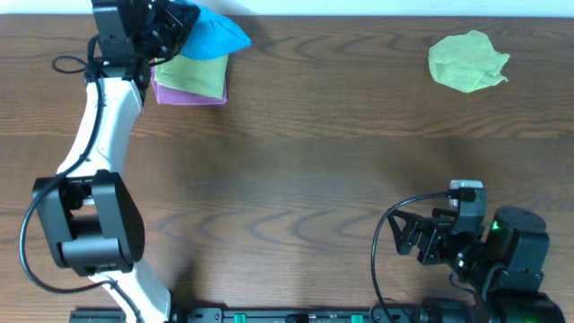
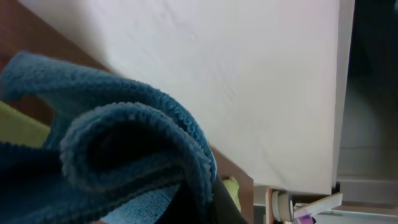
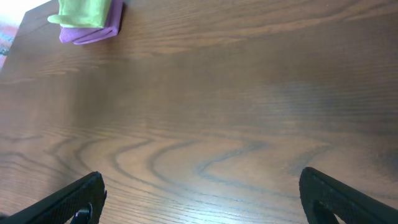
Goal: Fold the cloth
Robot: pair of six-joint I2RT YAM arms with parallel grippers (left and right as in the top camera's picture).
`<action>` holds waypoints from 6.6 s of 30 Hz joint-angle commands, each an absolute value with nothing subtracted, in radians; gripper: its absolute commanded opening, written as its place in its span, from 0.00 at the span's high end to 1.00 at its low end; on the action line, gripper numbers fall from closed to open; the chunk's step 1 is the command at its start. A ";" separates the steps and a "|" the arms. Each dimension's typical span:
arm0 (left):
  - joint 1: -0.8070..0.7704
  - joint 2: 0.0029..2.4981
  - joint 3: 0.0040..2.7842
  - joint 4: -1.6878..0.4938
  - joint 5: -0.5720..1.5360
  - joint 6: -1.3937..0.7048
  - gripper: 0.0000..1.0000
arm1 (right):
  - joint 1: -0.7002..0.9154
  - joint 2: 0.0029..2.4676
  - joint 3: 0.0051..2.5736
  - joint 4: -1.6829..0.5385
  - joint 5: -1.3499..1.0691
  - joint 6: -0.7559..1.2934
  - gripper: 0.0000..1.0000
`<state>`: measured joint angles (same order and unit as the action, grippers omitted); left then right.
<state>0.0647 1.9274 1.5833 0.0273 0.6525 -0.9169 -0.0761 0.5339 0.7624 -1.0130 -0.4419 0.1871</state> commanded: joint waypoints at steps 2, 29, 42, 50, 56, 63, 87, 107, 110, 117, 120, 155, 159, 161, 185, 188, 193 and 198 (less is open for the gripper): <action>0.067 2.023 1.690 0.033 0.682 -0.922 0.94 | -0.084 0.529 0.760 -1.015 -0.452 0.202 0.01; 0.092 2.119 1.782 -0.131 0.753 -0.825 0.94 | -0.084 0.529 0.760 -1.015 -0.452 0.202 0.01; 0.146 2.119 1.782 -0.271 0.729 -0.665 0.95 | -0.084 0.529 0.760 -1.014 -0.452 0.202 0.01; 0.152 2.119 1.782 -0.342 0.701 -0.575 0.95 | -0.084 0.529 0.760 -1.014 -0.452 0.202 0.01; 0.165 2.119 1.782 -0.418 0.651 -0.499 0.95 | -0.084 0.529 0.760 -1.015 -0.452 0.202 0.01; 0.199 2.119 1.782 -0.463 0.617 -0.445 0.94 | -0.084 0.529 0.760 -1.014 -0.452 0.202 0.01; 0.209 2.119 1.782 -0.644 0.471 -0.239 0.94 | -0.084 0.529 0.760 -1.015 -0.452 0.202 0.01; 0.210 2.119 1.782 -0.673 0.384 -0.187 0.54 | -0.084 0.529 0.760 -1.014 -0.452 0.202 0.01; 0.210 2.119 1.782 -0.677 0.384 -0.186 0.44 | -0.084 0.529 0.760 -1.014 -0.452 0.202 0.01; 0.214 2.097 1.783 -0.676 0.366 -0.186 0.23 | -0.084 0.529 0.760 -1.014 -0.452 0.202 0.01; 0.221 2.066 1.783 -0.677 0.357 -0.182 0.21 | -0.084 0.529 0.760 -1.015 -0.452 0.202 0.01; 0.090 2.237 1.783 -0.312 0.405 -0.488 0.94 | -0.084 0.529 0.760 -1.015 -0.452 0.202 0.01; 0.090 2.289 1.783 -0.309 0.392 -0.510 0.95 | -0.084 0.529 0.760 -1.015 -0.452 0.202 0.01; 0.090 2.315 1.783 -0.305 0.392 -0.513 0.94 | -0.084 0.529 0.760 -1.014 -0.452 0.202 0.01; 0.095 2.047 1.784 -0.423 0.329 -0.352 0.94 | -0.084 0.529 0.760 -1.015 -0.452 0.202 0.01; 0.100 2.000 1.784 -0.493 0.318 -0.316 0.94 | -0.084 0.529 0.760 -1.015 -0.452 0.202 0.01; 0.101 1.929 1.784 -0.654 0.249 -0.212 0.93 | -0.084 0.529 0.760 -1.015 -0.452 0.202 0.01; 0.101 1.880 1.784 -0.810 0.203 -0.141 0.80 | -0.084 0.529 0.760 -1.015 -0.452 0.202 0.01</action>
